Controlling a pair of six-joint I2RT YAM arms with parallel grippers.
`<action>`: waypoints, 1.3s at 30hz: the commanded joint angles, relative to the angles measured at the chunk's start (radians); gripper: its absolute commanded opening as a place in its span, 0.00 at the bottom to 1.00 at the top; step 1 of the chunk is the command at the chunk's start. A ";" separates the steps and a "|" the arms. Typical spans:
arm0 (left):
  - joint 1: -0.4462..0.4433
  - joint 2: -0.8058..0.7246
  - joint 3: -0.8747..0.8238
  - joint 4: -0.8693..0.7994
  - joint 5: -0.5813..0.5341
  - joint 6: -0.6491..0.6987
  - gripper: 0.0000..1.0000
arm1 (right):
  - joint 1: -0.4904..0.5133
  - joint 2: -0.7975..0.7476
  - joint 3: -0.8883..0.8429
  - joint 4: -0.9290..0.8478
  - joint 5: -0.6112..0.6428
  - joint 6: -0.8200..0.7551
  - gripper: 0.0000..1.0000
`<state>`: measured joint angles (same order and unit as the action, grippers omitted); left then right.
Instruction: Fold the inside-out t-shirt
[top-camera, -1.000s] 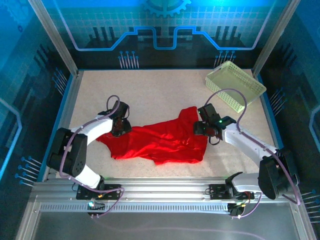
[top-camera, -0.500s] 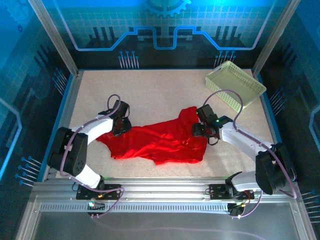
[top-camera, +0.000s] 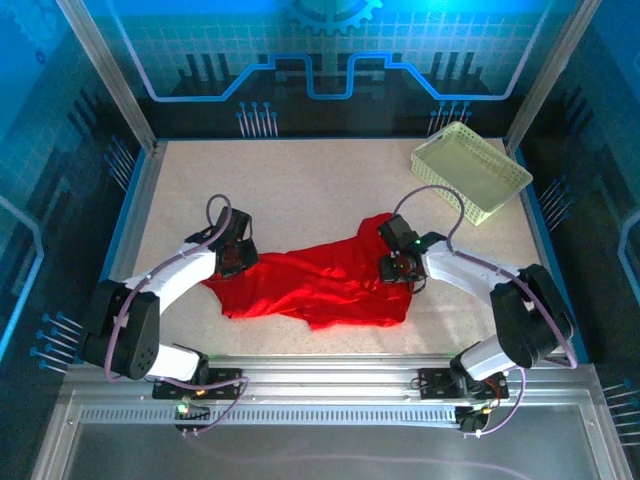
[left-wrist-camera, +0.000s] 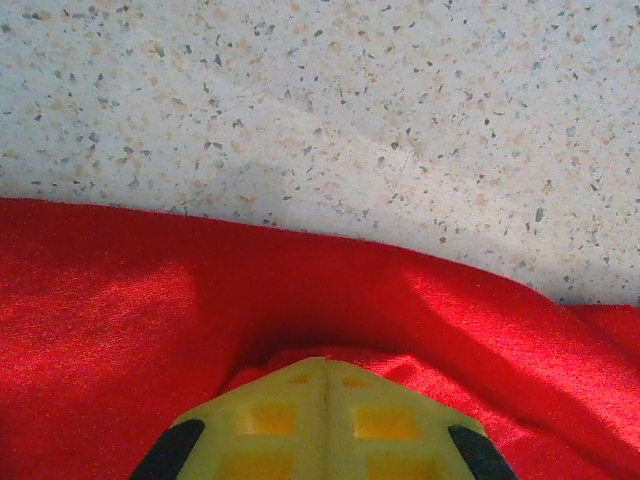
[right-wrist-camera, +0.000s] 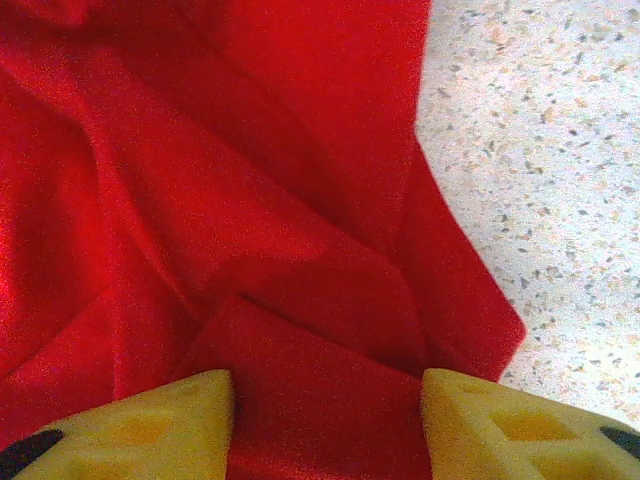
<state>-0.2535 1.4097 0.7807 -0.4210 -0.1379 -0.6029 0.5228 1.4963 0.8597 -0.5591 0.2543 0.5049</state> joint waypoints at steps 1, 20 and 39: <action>-0.004 -0.042 -0.020 0.011 0.004 -0.013 0.00 | 0.016 -0.007 0.039 -0.007 0.024 0.006 0.53; 0.000 -0.100 -0.025 -0.009 -0.033 0.000 0.00 | 0.054 -0.018 0.084 -0.104 0.177 -0.002 0.19; 0.175 -0.605 0.101 -0.124 -0.148 0.071 0.00 | -0.171 -0.447 0.316 -0.241 0.215 -0.079 0.00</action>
<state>-0.1074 0.8627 0.8265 -0.5022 -0.2245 -0.5720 0.3962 1.0782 1.1103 -0.7635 0.4995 0.4553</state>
